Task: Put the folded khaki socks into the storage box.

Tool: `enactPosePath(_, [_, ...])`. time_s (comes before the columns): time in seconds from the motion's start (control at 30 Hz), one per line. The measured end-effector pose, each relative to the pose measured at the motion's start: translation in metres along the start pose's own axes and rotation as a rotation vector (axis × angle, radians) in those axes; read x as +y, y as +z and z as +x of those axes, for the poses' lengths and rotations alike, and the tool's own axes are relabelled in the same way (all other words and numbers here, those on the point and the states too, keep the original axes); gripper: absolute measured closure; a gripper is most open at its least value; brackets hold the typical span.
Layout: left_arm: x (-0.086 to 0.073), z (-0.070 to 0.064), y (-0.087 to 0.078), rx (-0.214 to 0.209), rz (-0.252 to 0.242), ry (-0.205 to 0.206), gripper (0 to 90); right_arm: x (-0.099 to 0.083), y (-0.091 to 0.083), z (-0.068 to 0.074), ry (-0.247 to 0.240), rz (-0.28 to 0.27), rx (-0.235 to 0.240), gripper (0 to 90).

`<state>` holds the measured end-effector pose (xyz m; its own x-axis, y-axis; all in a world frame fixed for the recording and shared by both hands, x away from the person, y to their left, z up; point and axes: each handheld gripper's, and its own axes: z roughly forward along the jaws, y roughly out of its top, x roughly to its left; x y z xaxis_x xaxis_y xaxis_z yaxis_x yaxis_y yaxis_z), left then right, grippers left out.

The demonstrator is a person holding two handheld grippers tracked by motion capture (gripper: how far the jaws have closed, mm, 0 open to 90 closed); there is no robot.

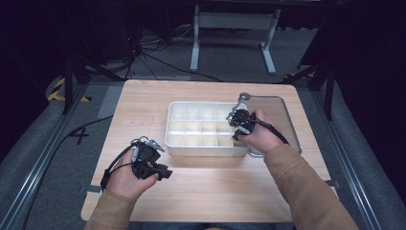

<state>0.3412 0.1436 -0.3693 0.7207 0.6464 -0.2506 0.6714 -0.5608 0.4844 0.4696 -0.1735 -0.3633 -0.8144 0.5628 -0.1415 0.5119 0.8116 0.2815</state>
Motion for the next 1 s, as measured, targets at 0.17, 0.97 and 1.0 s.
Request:
enactPosePath(0.17, [-0.001, 0.0, 0.0, -0.002, 0.0, -0.005, 70.4, 0.0, 0.01, 0.001, 0.0, 0.037, -0.005, 85.2])
enactPosePath(0.97, [-0.003, 0.003, -0.001, 0.001, -0.003, -0.013, 70.2, -0.025, 0.013, -0.007, 0.058, -0.023, 0.112, 77.0])
enactPosePath(1.0, [-0.003, 0.003, -0.001, 0.001, -0.005, -0.012, 70.2, -0.025, 0.009, -0.007, 0.059, -0.041, 0.105, 76.1])
